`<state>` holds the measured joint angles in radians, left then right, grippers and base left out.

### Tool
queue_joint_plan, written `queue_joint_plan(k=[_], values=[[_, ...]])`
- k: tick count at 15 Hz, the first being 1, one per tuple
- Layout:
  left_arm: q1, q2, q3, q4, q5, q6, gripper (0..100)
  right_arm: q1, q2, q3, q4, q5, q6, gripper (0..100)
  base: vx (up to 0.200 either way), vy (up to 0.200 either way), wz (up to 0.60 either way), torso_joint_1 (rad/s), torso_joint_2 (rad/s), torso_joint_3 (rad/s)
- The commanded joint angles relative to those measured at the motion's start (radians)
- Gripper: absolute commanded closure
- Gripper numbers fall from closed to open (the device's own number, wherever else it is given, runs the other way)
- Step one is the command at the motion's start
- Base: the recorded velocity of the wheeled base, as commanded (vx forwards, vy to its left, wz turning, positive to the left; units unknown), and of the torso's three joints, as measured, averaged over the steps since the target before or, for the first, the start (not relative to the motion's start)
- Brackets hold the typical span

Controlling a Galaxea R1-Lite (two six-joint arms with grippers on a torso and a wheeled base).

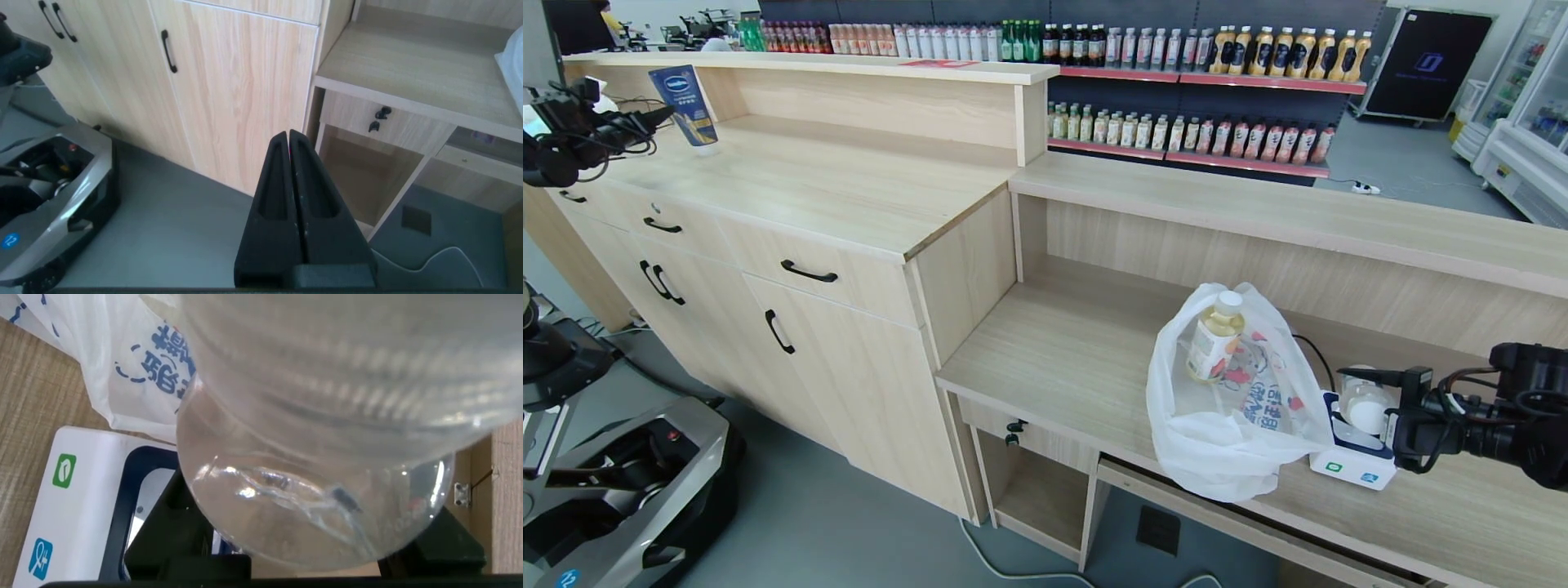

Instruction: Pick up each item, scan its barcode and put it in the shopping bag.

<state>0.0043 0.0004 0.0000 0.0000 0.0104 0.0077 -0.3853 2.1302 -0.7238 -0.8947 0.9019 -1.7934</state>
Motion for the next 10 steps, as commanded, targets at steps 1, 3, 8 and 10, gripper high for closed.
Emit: queue_joint_plan(k=[1,3,8,10], values=[[0.000,0.000,0.000,0.000,0.000,0.000,100,0.002,-0.004,-0.002,0.003,-0.001,0.002,100,0.000,0.000,0.00,0.000,0.00,0.000],[0.000,0.000,0.000,0.000,0.000,0.000,100,0.011,-0.078,-0.034,0.115,-0.003,0.129,100,0.000,0.000,0.00,0.000,0.00,0.000],[0.000,0.000,0.000,0.000,0.000,0.000,100,-0.026,-0.388,-0.101,0.316,-0.126,0.894,100,0.000,0.000,0.00,0.000,0.00,0.000],[-0.001,0.000,0.000,0.000,0.000,0.000,100,-0.026,-0.427,-0.124,0.312,-0.290,1.209,100,0.000,0.000,0.00,0.000,0.00,0.000]])
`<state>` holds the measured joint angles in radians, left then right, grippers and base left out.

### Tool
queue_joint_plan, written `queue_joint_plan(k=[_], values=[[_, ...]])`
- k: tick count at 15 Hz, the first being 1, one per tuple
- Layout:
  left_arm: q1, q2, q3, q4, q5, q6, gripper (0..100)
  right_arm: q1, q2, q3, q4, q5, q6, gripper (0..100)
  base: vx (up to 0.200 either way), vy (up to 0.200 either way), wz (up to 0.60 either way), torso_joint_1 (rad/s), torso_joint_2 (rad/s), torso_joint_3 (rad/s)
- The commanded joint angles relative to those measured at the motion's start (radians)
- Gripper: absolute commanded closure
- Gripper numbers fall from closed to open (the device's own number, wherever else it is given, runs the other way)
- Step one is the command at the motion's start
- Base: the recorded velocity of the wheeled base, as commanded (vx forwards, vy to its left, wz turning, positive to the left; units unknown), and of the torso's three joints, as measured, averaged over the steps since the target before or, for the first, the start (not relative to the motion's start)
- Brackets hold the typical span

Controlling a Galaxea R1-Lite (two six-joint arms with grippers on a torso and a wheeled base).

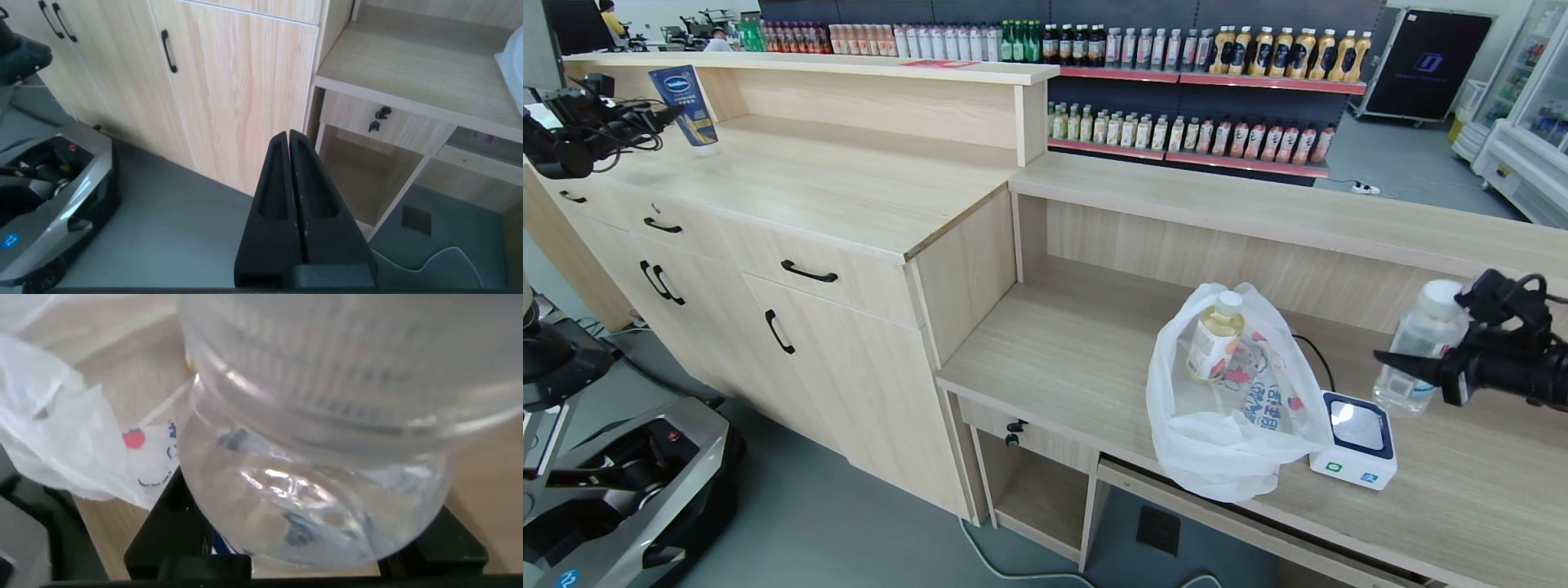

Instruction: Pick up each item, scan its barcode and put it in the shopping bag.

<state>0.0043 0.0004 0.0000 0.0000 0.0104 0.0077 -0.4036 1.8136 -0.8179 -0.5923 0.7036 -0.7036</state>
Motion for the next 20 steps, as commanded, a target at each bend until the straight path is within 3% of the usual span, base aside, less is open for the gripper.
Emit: queue_joint_plan(k=[1,2,4,7,10,12,14,16,20], values=[[0.000,0.000,0.000,0.000,0.000,0.000,100,0.003,-0.122,-0.021,0.012,-0.208,0.243,100,0.000,0.000,0.00,0.000,0.00,0.000],[0.000,0.000,0.000,0.000,0.000,0.000,100,0.022,-0.132,0.013,0.019,-0.352,0.335,100,0.000,0.000,0.00,0.000,0.00,0.000],[0.000,0.000,0.000,0.000,0.000,0.000,100,0.074,-0.148,0.055,-0.015,-0.400,0.421,100,0.000,0.000,0.00,0.000,0.00,0.000],[0.000,0.000,0.000,0.000,0.000,0.000,100,0.120,-0.171,0.148,-0.196,-0.452,0.418,100,0.000,0.000,0.00,0.000,0.00,0.000],[0.000,0.000,0.000,0.000,0.000,0.000,100,0.170,-0.192,0.178,-0.228,-0.538,0.322,100,0.000,0.000,0.00,0.000,0.00,0.000],[0.000,0.000,0.000,0.000,0.000,0.000,100,0.221,-0.192,0.194,-0.262,-0.539,0.294,100,0.000,0.000,0.00,0.000,0.00,0.000],[0.000,0.000,0.000,0.000,0.000,0.000,100,0.278,-0.185,0.215,-0.305,-0.543,0.220,100,0.000,0.000,0.60,0.000,0.00,0.002],[0.000,0.000,0.000,0.000,0.000,0.000,100,0.359,-0.149,0.217,-0.408,-0.524,0.233,100,0.000,0.000,0.60,0.002,0.00,0.010],[0.000,0.000,0.000,0.000,0.000,0.000,100,0.401,-0.111,0.232,-0.360,-0.332,0.242,100,0.000,0.000,0.00,0.000,0.00,0.000]])
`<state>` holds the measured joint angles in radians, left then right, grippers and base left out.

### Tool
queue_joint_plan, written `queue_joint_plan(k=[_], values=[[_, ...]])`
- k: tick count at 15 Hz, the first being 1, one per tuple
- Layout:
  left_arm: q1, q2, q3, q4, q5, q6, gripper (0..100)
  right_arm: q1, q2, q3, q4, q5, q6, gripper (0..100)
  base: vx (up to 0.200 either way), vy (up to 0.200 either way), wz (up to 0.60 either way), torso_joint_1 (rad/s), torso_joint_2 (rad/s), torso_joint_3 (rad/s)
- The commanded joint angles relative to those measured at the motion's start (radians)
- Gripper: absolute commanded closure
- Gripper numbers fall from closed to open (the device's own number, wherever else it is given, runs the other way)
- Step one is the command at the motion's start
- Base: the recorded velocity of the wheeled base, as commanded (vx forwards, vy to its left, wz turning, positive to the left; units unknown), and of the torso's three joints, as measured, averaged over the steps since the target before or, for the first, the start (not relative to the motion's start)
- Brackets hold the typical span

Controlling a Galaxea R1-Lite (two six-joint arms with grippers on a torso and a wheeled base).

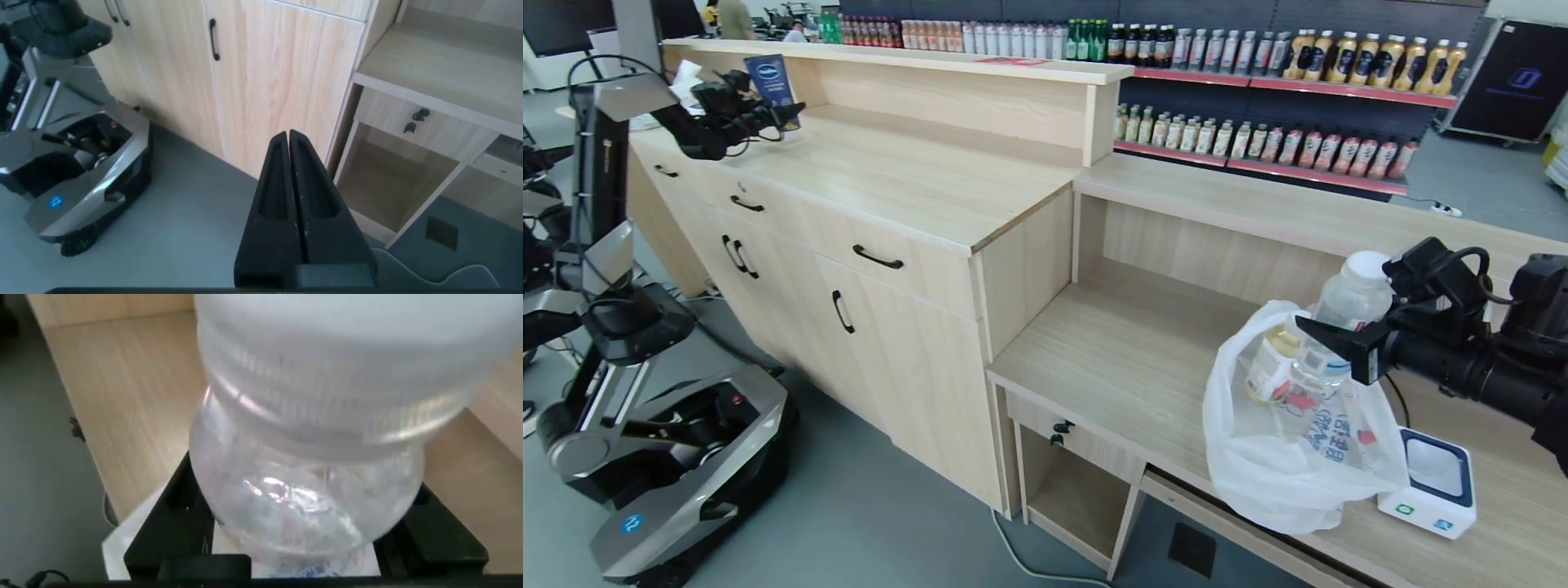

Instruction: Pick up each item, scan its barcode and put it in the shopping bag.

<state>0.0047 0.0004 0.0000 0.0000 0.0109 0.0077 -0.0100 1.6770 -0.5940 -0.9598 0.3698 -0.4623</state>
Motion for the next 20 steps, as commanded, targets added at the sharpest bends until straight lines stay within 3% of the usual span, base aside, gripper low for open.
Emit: queue_joint_plan(k=[1,3,10,12,20], values=[[0.000,0.000,0.000,0.000,0.000,0.000,100,0.008,0.064,0.010,0.013,0.057,0.001,100,0.000,0.000,0.00,0.000,0.00,0.000],[-0.002,0.000,0.000,0.000,0.000,0.000,100,0.002,0.150,0.007,-0.002,0.110,0.001,100,0.000,0.000,0.00,0.000,0.00,0.000],[0.000,0.000,0.000,0.000,0.000,0.000,100,-0.030,0.345,0.000,-0.109,0.124,0.004,100,0.000,0.000,0.00,0.000,0.00,0.000],[0.000,0.000,0.000,0.000,0.000,0.000,100,-0.036,0.417,-0.023,-0.165,0.221,0.008,100,0.000,0.000,0.00,0.000,0.00,0.000],[0.000,0.000,0.000,0.000,0.000,0.000,100,-0.057,0.579,-0.052,-0.293,0.232,0.010,100,0.000,0.000,0.00,0.000,0.00,0.000]])
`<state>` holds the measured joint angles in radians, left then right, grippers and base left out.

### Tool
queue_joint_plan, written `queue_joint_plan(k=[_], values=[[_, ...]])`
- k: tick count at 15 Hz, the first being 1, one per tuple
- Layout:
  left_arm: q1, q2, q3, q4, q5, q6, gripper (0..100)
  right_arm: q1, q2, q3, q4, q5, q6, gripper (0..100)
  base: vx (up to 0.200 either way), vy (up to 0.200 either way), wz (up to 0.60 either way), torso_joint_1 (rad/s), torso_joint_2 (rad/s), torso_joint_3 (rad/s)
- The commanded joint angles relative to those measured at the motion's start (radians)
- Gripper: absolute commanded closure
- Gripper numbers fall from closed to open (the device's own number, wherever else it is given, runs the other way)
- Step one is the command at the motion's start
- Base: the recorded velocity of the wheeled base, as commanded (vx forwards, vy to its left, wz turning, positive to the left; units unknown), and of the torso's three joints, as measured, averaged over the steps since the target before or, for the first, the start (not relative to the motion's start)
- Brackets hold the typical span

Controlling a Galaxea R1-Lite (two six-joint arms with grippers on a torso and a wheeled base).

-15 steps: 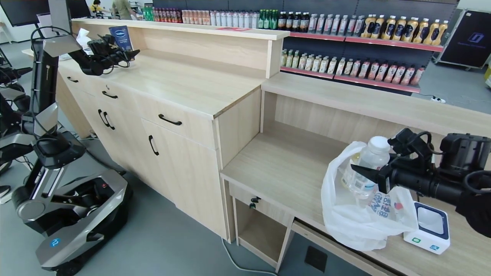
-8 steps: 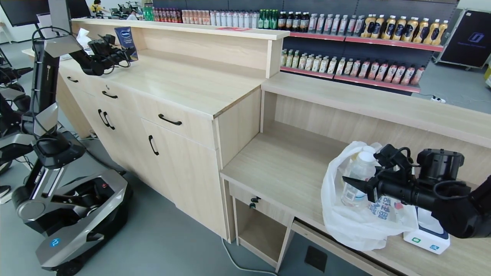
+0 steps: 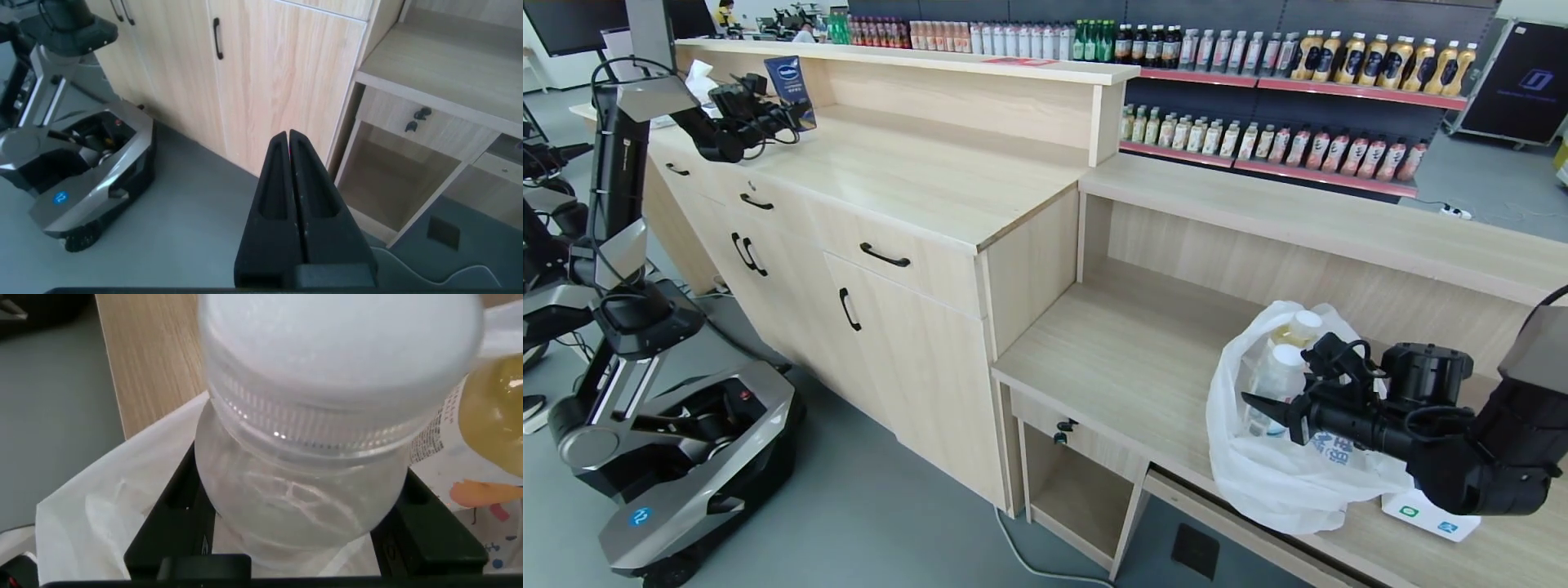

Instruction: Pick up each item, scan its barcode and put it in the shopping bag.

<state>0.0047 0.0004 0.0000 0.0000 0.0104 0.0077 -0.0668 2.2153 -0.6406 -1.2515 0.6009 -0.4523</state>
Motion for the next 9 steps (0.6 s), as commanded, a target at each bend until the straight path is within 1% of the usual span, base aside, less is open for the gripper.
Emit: queue_joint_plan(k=[1,5,9], values=[[0.000,0.000,0.000,0.000,0.000,0.000,100,-0.002,0.053,-0.005,-0.006,0.000,-0.002,100,0.000,0.000,0.00,0.000,0.00,0.000],[0.000,0.000,0.000,0.000,0.000,0.000,100,-0.018,0.086,-0.008,-0.034,0.000,0.000,100,0.000,0.000,0.00,0.000,0.00,0.000],[0.000,0.000,0.000,0.000,0.000,0.000,100,-0.045,0.069,-0.004,-0.023,0.000,0.001,100,0.000,0.000,0.00,0.000,0.00,0.000]])
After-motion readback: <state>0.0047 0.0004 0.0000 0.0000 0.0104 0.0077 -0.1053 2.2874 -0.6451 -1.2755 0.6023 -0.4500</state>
